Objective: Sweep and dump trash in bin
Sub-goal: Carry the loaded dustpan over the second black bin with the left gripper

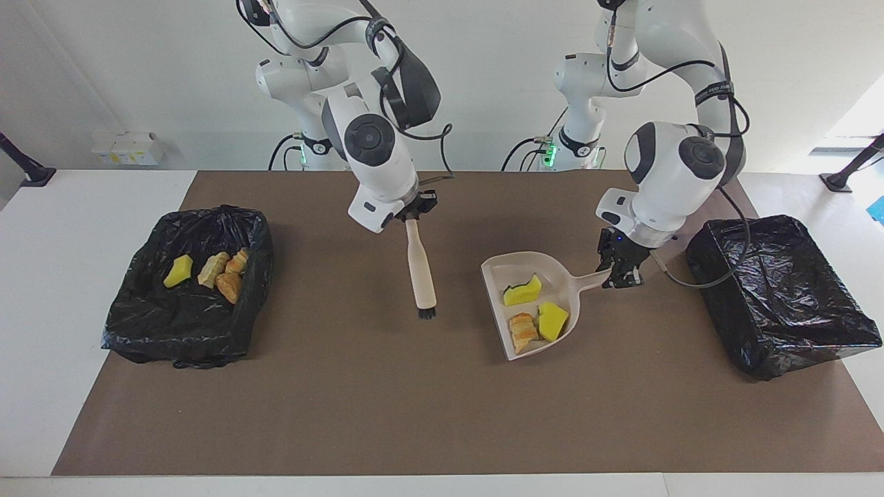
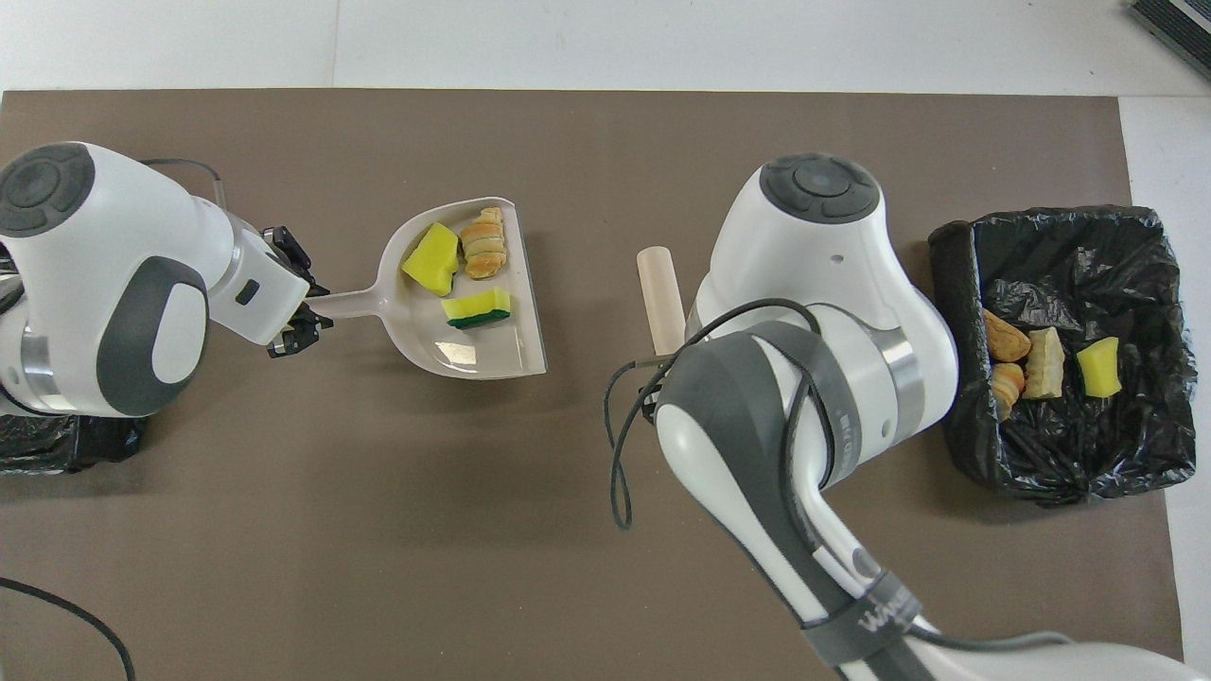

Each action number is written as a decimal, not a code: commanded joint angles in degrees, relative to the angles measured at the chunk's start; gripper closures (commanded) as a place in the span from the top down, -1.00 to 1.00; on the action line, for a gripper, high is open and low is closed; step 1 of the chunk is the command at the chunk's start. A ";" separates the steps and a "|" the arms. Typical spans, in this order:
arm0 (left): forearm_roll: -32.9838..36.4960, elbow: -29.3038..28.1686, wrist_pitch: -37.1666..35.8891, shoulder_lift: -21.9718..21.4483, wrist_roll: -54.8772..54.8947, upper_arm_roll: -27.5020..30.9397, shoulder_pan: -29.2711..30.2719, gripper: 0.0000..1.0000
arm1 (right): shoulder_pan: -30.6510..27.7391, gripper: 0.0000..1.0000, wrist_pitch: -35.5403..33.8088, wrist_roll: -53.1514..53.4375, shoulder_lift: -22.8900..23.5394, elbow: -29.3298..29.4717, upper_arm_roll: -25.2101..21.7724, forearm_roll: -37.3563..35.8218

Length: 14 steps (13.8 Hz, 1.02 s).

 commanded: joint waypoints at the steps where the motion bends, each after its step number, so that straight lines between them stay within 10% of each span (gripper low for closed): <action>1: -2.22 0.26 -1.67 -0.52 4.06 -0.50 1.80 -1.00 | 4.69 -1.00 4.10 8.61 -8.29 -12.49 0.17 0.42; 5: -4.87 3.76 -6.05 -0.26 11.97 -0.23 7.42 -1.00 | 12.26 -1.00 13.78 14.96 -18.67 -29.29 0.35 3.32; 14: -4.17 13.18 -17.22 1.76 38.06 -0.32 29.21 -1.00 | 20.53 -1.00 34.36 21.04 -11.92 -34.94 0.79 7.11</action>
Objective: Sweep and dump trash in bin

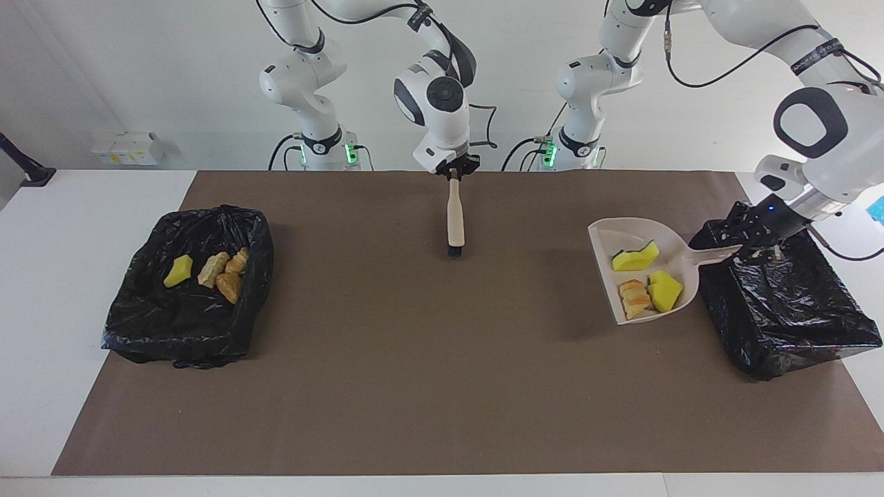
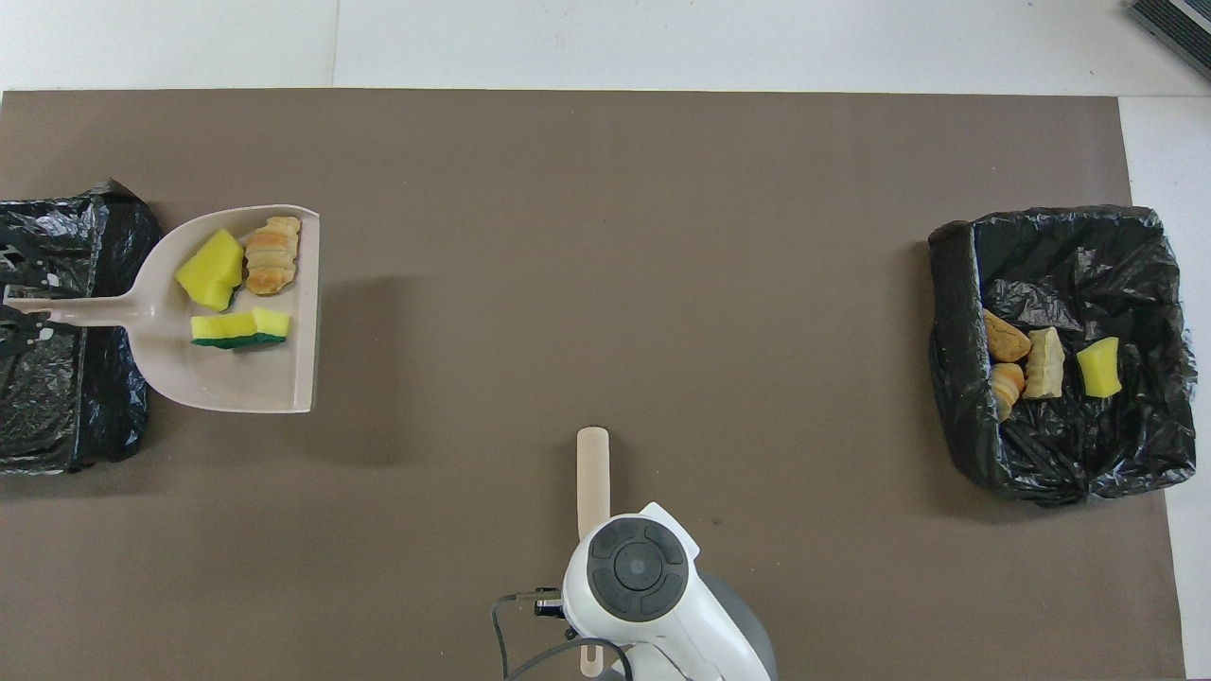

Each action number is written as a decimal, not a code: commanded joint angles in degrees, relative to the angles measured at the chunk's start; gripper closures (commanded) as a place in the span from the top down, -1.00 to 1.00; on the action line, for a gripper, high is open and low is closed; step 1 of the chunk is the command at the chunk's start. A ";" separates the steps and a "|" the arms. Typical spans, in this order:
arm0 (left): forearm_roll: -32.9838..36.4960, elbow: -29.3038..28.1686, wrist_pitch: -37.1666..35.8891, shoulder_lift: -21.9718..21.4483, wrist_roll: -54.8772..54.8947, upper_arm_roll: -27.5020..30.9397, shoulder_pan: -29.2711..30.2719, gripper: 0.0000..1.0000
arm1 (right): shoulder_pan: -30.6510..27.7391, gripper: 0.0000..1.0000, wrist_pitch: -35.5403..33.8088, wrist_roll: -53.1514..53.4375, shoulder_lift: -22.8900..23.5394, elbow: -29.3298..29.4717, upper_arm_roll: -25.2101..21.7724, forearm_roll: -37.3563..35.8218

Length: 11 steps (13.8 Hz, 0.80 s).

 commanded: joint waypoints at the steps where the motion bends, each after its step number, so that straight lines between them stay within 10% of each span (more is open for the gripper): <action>1: -0.32 3.36 -2.44 1.18 7.70 -0.69 6.02 -1.00 | 0.46 -1.00 1.24 0.25 0.17 -0.26 -0.04 1.45; 4: 2.05 8.00 -2.62 3.19 13.87 -0.51 12.43 -1.00 | 0.11 -1.00 0.88 0.06 -0.01 -1.23 -0.04 1.45; 5: 3.10 11.50 -3.14 4.94 13.97 -0.51 14.11 -1.00 | 0.02 -0.38 0.97 0.25 0.34 -1.23 -0.12 1.45; 6: 5.72 15.54 -4.28 7.05 14.23 -0.51 14.47 -1.00 | -0.07 0.99 0.71 0.51 0.43 -1.23 -0.04 1.45; 11: 21.34 20.68 2.81 9.18 15.12 -0.68 13.34 -1.00 | -2.16 1.00 -2.27 1.66 0.26 3.41 -0.65 0.58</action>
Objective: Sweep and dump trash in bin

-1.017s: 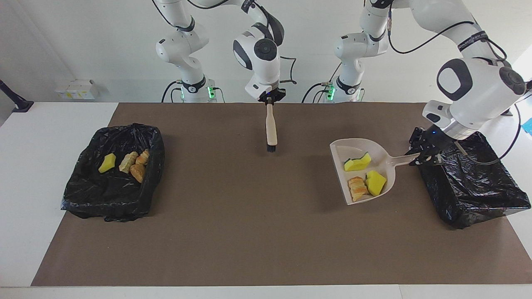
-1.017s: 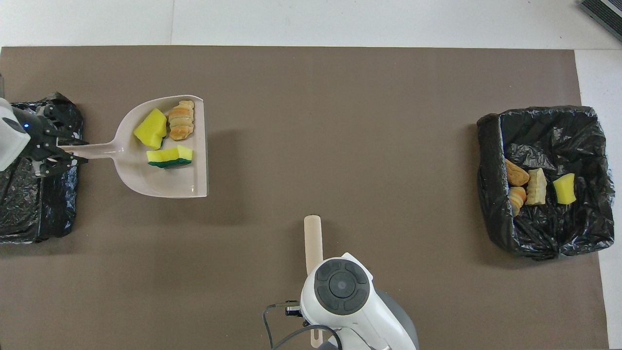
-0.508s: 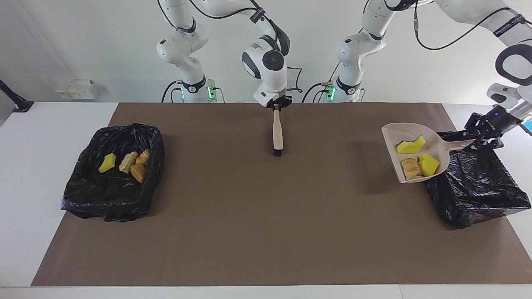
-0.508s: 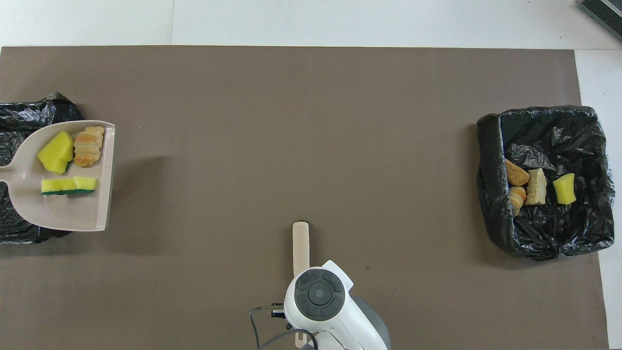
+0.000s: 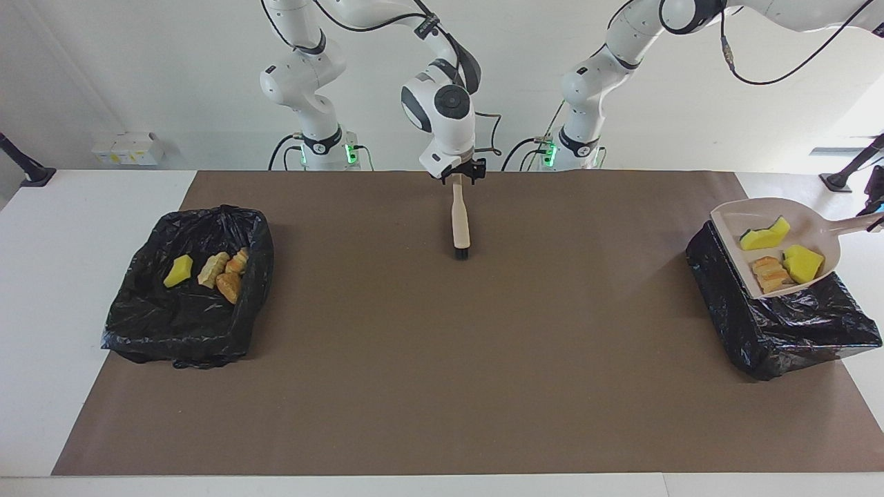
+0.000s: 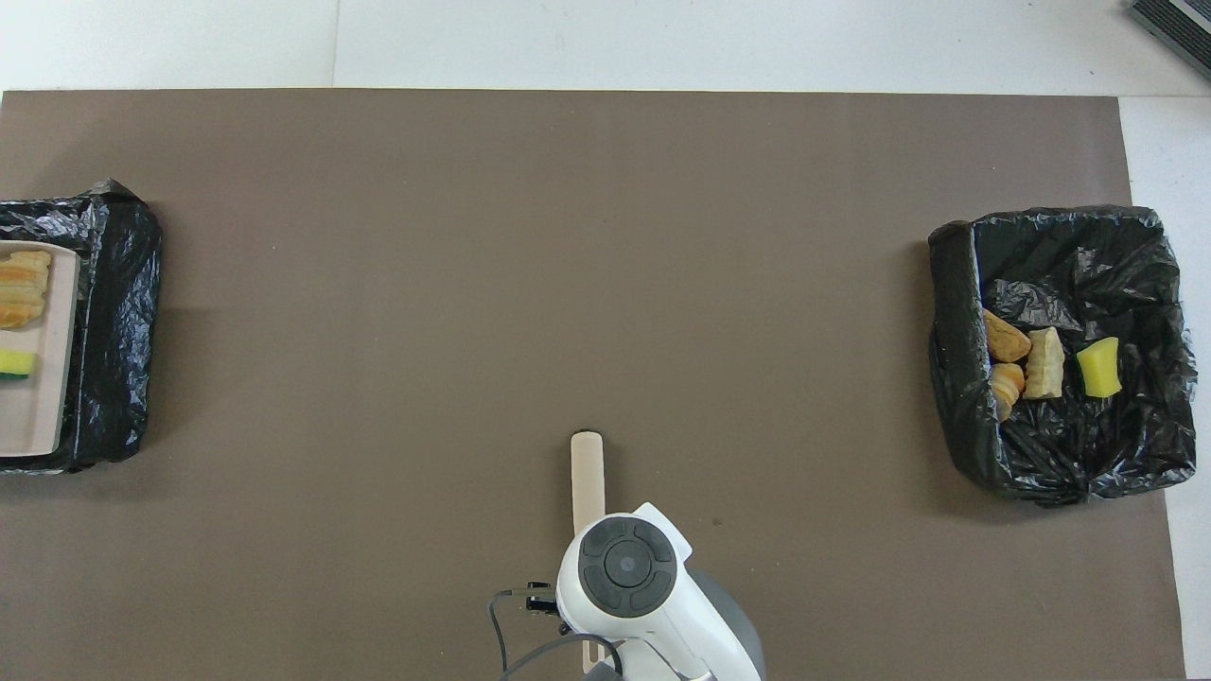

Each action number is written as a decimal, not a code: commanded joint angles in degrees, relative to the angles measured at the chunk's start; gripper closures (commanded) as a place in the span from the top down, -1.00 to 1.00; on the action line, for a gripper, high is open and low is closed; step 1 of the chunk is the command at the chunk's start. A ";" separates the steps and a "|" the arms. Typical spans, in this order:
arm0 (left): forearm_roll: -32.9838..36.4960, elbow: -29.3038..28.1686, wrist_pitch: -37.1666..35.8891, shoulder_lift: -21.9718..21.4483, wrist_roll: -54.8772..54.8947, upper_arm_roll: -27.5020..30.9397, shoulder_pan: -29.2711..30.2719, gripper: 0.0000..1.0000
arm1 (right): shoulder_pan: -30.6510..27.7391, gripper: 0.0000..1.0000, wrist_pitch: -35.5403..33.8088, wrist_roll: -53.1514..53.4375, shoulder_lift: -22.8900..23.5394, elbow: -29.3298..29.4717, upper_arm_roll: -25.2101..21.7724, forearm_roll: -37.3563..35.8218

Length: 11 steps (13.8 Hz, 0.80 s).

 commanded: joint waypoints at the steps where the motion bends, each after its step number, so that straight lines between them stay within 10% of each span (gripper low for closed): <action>1: 10.42 2.29 5.22 1.09 -1.87 -0.43 -2.23 -1.00 | -4.61 1.00 -5.49 -0.35 -0.63 5.13 -0.26 -0.29; 11: 48.14 -11.69 9.82 -6.91 -25.88 -0.44 -13.49 -1.00 | -31.22 1.00 -25.73 -27.66 -2.13 28.16 -0.53 -15.15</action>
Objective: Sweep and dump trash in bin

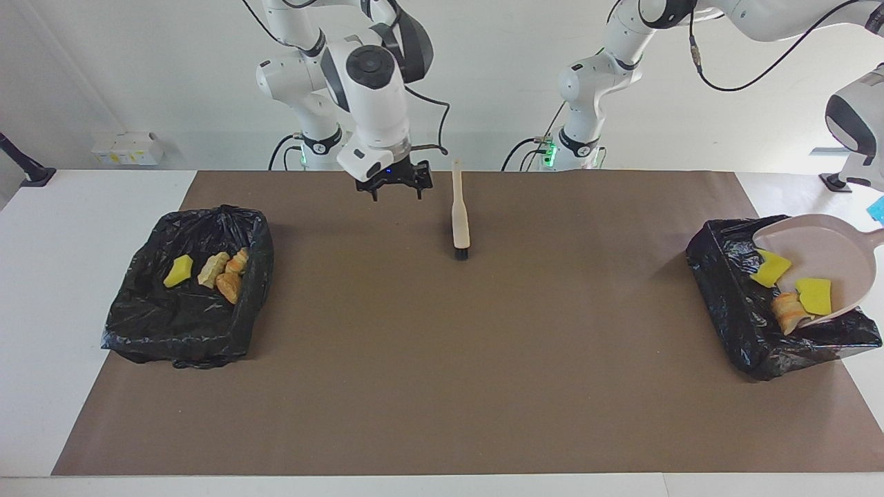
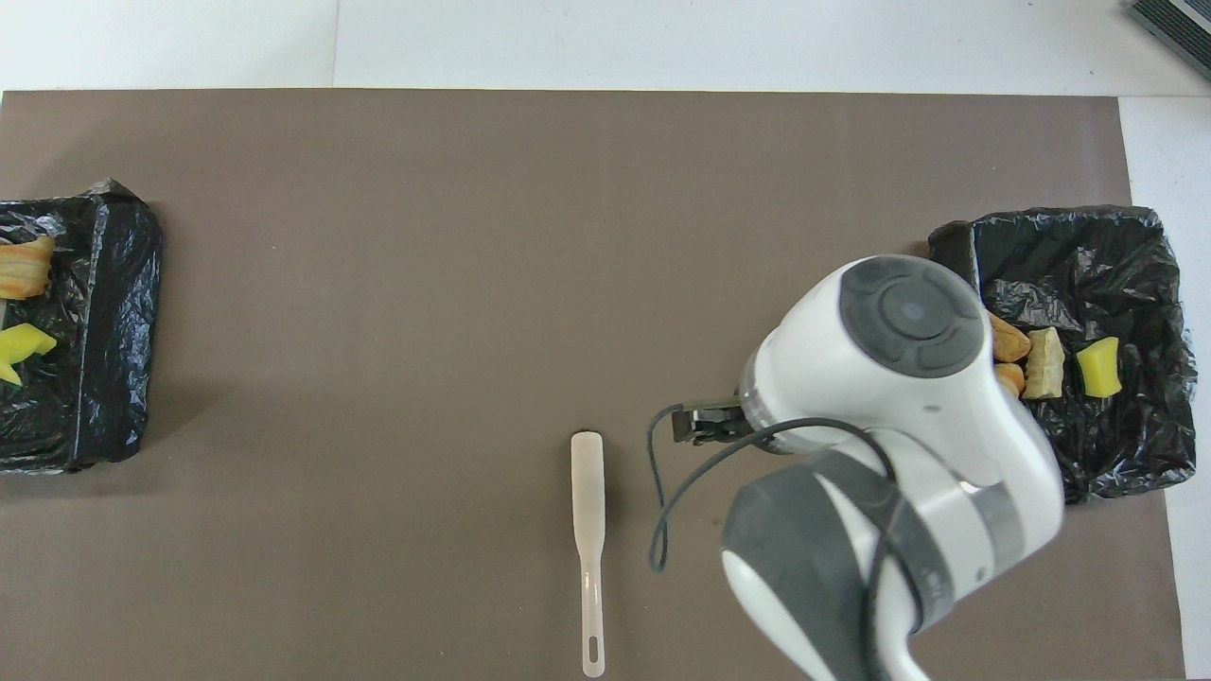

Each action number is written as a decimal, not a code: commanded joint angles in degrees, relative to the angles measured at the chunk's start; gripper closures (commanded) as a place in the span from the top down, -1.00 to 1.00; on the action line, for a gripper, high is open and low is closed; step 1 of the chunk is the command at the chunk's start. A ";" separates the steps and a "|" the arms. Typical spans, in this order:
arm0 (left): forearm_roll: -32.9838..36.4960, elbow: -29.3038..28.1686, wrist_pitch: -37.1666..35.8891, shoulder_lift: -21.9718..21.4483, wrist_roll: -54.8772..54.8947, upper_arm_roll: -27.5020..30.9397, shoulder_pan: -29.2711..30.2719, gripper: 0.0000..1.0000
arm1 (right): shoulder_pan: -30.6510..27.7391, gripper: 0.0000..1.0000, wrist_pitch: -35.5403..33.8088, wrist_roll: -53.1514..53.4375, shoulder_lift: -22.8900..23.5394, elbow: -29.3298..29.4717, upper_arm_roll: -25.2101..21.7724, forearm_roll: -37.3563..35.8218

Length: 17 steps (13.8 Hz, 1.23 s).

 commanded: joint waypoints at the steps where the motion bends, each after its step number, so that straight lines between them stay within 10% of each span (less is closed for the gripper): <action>1: 7.31 -2.73 1.85 -3.43 -0.65 0.90 -1.01 -1.00 | -10.24 1.00 -2.69 -9.47 -0.07 6.06 0.82 -0.37; 11: 9.18 -2.72 1.50 -8.44 -0.21 0.46 -1.36 -1.00 | -19.34 1.00 -5.59 -17.58 -0.24 14.77 -0.84 -6.43; 17: -11.89 -4.12 -2.44 -9.23 0.41 0.28 -2.51 -1.00 | -17.49 1.00 -5.15 -20.93 -0.42 14.51 -8.15 -2.38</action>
